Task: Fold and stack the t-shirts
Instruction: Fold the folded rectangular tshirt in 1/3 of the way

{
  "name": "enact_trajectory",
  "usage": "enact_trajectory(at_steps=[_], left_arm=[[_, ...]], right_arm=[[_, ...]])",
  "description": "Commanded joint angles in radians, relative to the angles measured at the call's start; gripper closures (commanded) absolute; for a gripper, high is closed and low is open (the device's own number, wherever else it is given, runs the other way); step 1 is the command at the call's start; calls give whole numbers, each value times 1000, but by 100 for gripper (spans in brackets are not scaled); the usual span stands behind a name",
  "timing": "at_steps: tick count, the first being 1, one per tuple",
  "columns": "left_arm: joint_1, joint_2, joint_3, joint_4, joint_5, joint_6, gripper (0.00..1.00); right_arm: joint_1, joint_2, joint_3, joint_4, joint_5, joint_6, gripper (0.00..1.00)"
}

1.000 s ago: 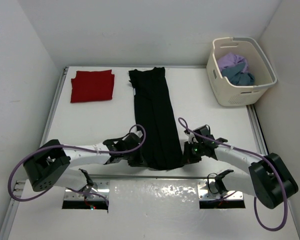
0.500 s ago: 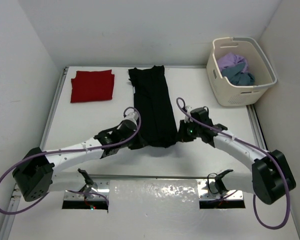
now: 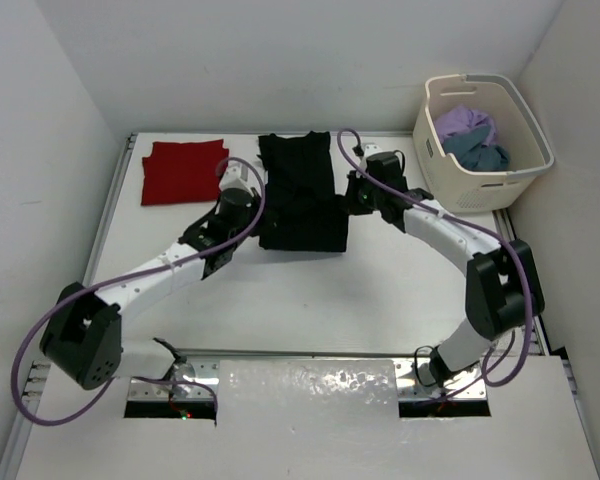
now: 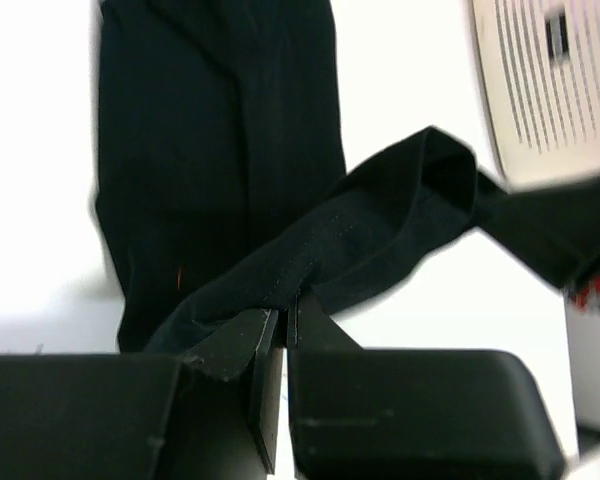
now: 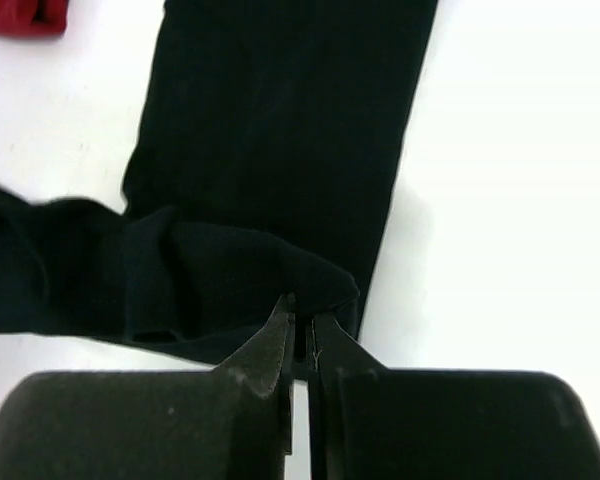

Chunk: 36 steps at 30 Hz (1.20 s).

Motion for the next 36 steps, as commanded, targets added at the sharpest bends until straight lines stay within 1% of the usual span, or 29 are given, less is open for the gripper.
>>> enact_trajectory(at_steps=[1,4,6,7,10,12,13,14,16,17,18,21,25,28,29,30,31,32,33,34,36], left_arm=[[61,86,74,106,7,80,100],[80,176,132,129,32,129,100],[103,244,179,146,47,138,100],[114,262,193,155,81,147,100],[149,328,236,183,92,156,100],[176,382,258,215,116,159,100],[189,402,273,220,159,173,100],[195,444,305,212,166,175,100],[210,483,339,215,190,196,100],[216,503,348,215,190,195,100],[226,537,355,224,240,201,100],[250,593,378,264,290,215,100],[279,663,416,295,328,242,100],[288,738,520,217,354,268,100],[292,768,534,212,369,275,100],[293,779,542,209,380,270,99],[299,790,558,206,382,268,91],[304,804,568,195,385,267,77],[313,808,578,186,382,258,61],[319,807,600,171,389,256,51],[333,792,615,148,385,259,47]], right_arm=[[-12,71,91,37,17,-36,100],[-25,139,146,52,16,-27,100],[-34,173,174,60,14,-24,100],[-37,189,207,63,7,-25,100],[-40,269,273,58,-15,-33,100],[-43,318,304,63,-12,-24,100],[-48,340,309,73,-10,-14,100],[-48,351,310,87,-9,-13,100],[-49,389,332,107,-15,-10,100],[-48,404,344,104,-19,-10,100],[-49,418,372,90,-18,-8,100],[-52,461,395,109,-13,-2,100],[-58,527,451,107,-13,13,100],[-63,573,496,92,-9,29,100],[-63,582,514,81,-9,32,98],[-63,598,521,83,-7,33,80],[-64,605,528,83,-7,33,73],[-64,614,560,67,-7,33,64],[-67,631,580,52,-9,29,46],[-68,636,620,16,-13,27,39],[-68,635,642,-3,-30,10,36]])
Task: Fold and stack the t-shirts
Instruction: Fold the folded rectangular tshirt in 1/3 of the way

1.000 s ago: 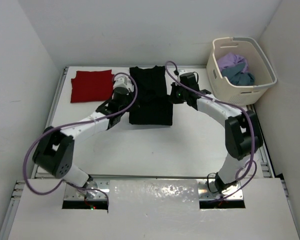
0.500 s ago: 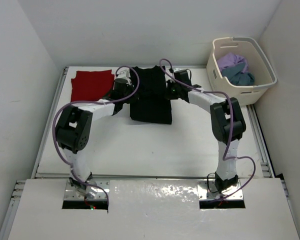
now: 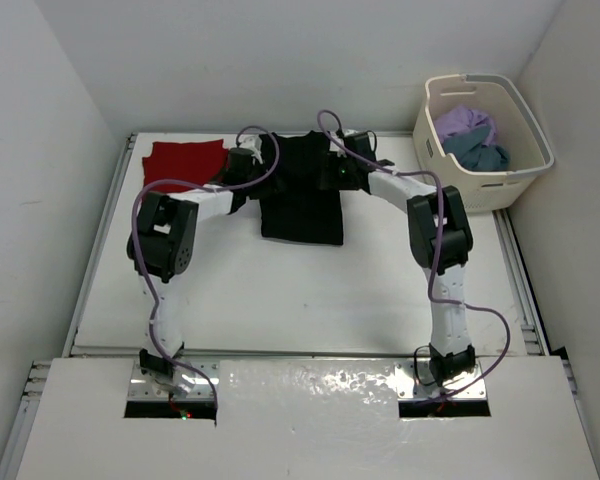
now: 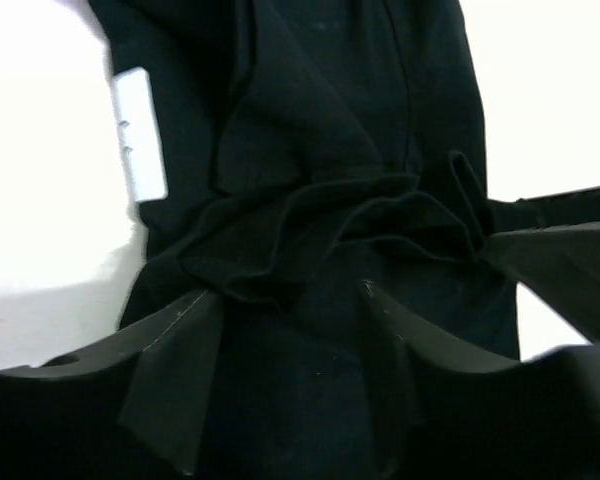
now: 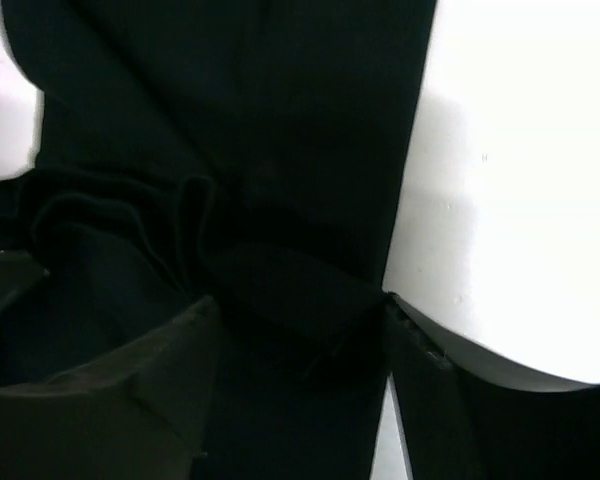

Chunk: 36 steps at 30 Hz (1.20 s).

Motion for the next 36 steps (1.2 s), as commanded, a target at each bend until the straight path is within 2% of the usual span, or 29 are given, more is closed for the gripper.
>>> enact_trajectory(at_steps=[1,2,3,7,8,9,11,13,17,26,36], left_arm=[[32,-55,69,-22,16,17,43],[32,-72,73,-34,11,24,13],[32,-91,72,-40,16,26,1],[20,-181,26,-43,65,-2,0],[12,-192,21,-57,70,4,0],[-3,-204,15,-66,59,4,0],[-44,-247,-34,-65,70,-2,0],[-57,-259,-65,-41,109,-9,0],[-104,-241,-101,-51,136,-29,0],[-132,-218,-201,-24,246,-49,0],[-143,-187,-410,-1,203,-14,0]], right_arm=[[-7,-35,78,-13,-32,-12,32],[-7,-49,71,-13,-41,-18,30],[-7,-66,65,-16,-47,-24,29],[-7,-182,-36,-1,-52,-26,21],[-7,-239,-100,24,-59,-26,7],[-7,-263,-127,32,-59,-20,1],[-7,-346,-228,59,-70,-3,1],[-5,-363,-282,91,-81,8,1],[2,-406,-397,197,-240,100,1],[42,-359,-495,326,-339,190,1],[53,-322,-736,507,-351,259,1]])
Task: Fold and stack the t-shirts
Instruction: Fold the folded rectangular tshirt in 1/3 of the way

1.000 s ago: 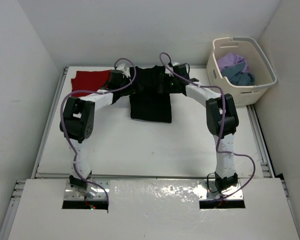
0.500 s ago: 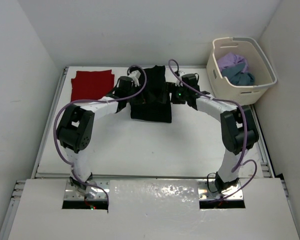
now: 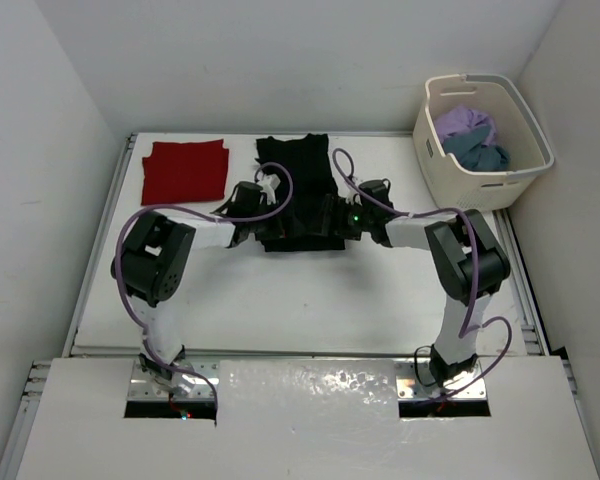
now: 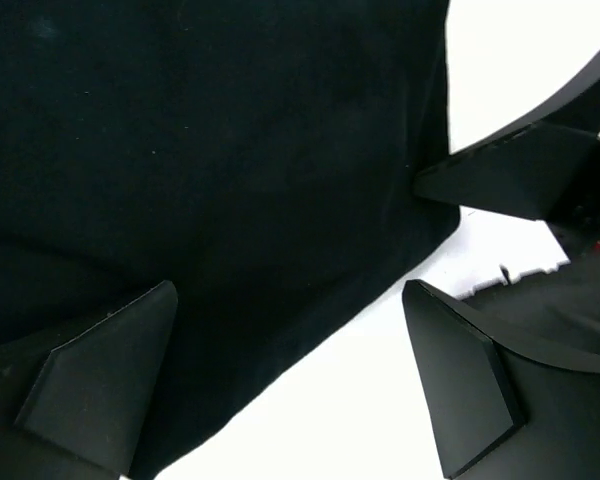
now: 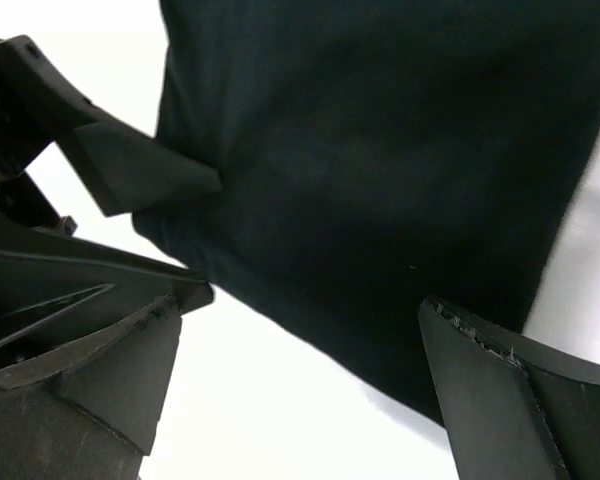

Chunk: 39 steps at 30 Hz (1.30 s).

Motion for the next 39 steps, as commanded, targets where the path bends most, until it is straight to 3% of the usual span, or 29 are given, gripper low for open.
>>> enact_trajectory(at_steps=[1,6,12,20,30,39], left_arm=[[-14,26,-58,-15,-10,15,0],[-14,-25,-85,-9,-55,64,0],[-56,-183,-7,-89,-121,139,0],[-83,-177,-60,32,25,139,0],[-100,-86,-164,179,144,133,0],[-100,2,-198,173,115,142,0]], right_arm=[[6,31,-49,101,-1,39,2],[6,-14,-127,42,68,38,2],[6,-153,-45,-98,33,-59,1],[-13,-203,37,-86,86,-55,1],[-23,36,305,-49,-5,-42,1],[-20,269,461,64,-81,13,1]])
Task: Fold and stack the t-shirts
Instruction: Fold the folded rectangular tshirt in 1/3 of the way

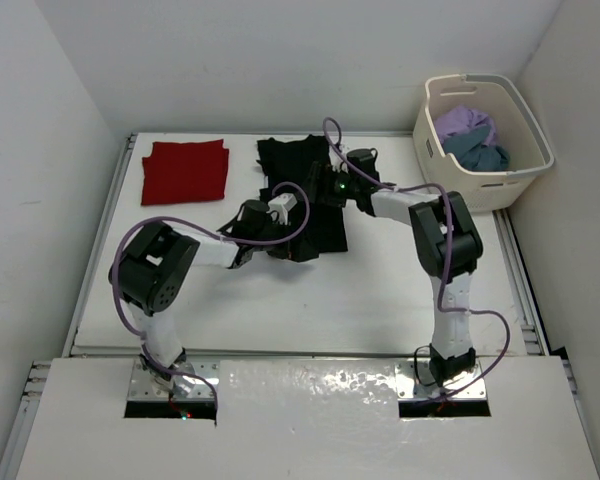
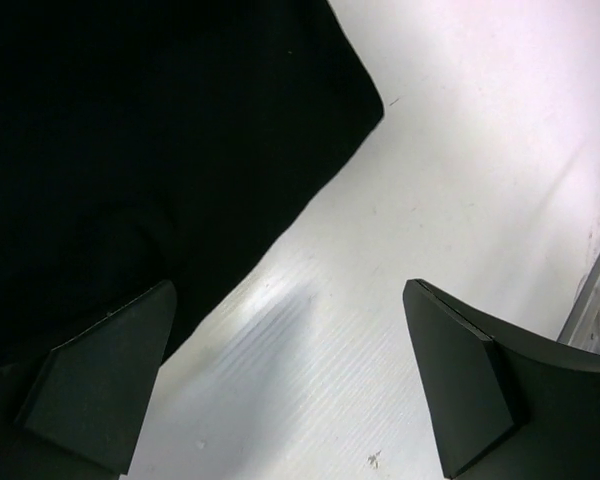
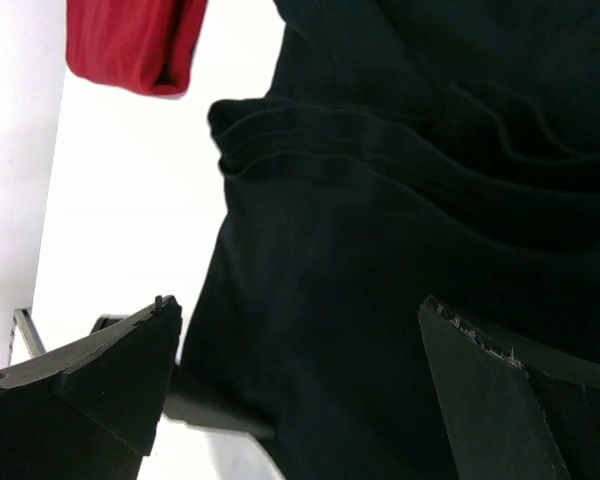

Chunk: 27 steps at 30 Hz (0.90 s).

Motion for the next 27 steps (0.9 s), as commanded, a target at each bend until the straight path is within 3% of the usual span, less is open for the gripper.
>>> enact_trajectory(at_steps=[1,10,16,22,27], left_arm=[[-9,78,-15,-29,14,10,1],[-9,72,-43,-61,-35,19,1],[-9,43,-24,-99,-26,8,2],[-9,-85,170,-246,-104,21,0],[5,-96,293,-321,-259,7,0]], right_arm=[[0,66,91,106,-44,19,1],[-7,310,420,102,31,13,1],[-35,344,602,-22,126,-72,1],[-46,111,515,-127,155,-237,1],[-87,-147,258,-145,230,-230,1]])
